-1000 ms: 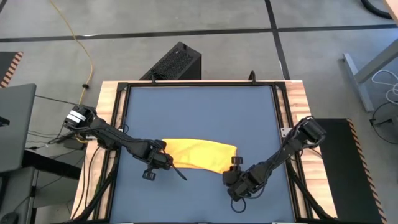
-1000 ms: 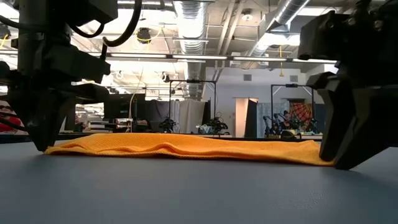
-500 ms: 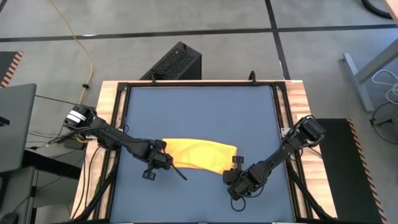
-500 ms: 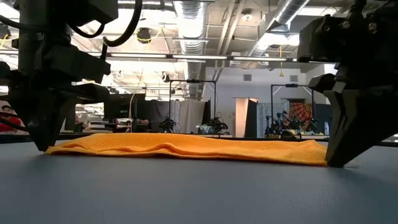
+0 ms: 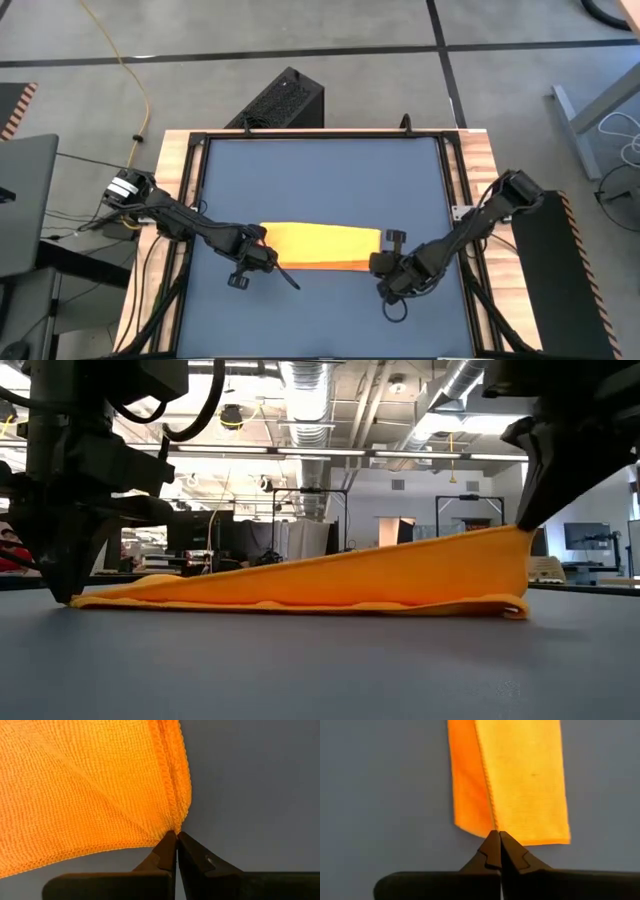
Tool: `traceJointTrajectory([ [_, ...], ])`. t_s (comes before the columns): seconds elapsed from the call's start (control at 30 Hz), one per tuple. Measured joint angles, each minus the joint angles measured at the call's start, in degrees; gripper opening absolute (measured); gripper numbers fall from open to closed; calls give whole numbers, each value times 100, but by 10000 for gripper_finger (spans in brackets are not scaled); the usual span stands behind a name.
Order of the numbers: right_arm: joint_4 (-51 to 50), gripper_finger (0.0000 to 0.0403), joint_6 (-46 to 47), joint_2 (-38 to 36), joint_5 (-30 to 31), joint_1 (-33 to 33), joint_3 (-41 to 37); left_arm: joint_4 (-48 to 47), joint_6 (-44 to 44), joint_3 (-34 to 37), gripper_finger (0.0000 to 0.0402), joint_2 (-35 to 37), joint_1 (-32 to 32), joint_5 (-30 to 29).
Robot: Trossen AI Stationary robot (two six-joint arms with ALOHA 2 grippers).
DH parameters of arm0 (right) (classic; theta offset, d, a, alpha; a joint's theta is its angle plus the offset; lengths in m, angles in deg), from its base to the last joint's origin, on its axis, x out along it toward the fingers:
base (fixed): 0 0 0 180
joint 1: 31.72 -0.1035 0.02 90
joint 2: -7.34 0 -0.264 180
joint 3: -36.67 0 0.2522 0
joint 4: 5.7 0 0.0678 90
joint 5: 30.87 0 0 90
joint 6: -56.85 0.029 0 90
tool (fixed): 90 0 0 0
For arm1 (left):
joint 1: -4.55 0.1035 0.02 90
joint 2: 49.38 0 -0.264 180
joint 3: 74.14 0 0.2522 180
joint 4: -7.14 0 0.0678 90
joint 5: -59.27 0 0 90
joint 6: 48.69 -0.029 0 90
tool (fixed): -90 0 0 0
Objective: Roll towel
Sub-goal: Fold the orange microfiber towel
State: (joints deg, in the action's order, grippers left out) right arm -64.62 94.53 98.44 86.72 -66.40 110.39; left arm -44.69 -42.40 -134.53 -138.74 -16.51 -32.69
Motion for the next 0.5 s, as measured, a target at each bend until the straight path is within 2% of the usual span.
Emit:
traceJointTrajectory([
  [0.5, -3, 9, 24, 958, -343, 101, 2, -15, 2, 0, 0, 0, 0, -17],
])
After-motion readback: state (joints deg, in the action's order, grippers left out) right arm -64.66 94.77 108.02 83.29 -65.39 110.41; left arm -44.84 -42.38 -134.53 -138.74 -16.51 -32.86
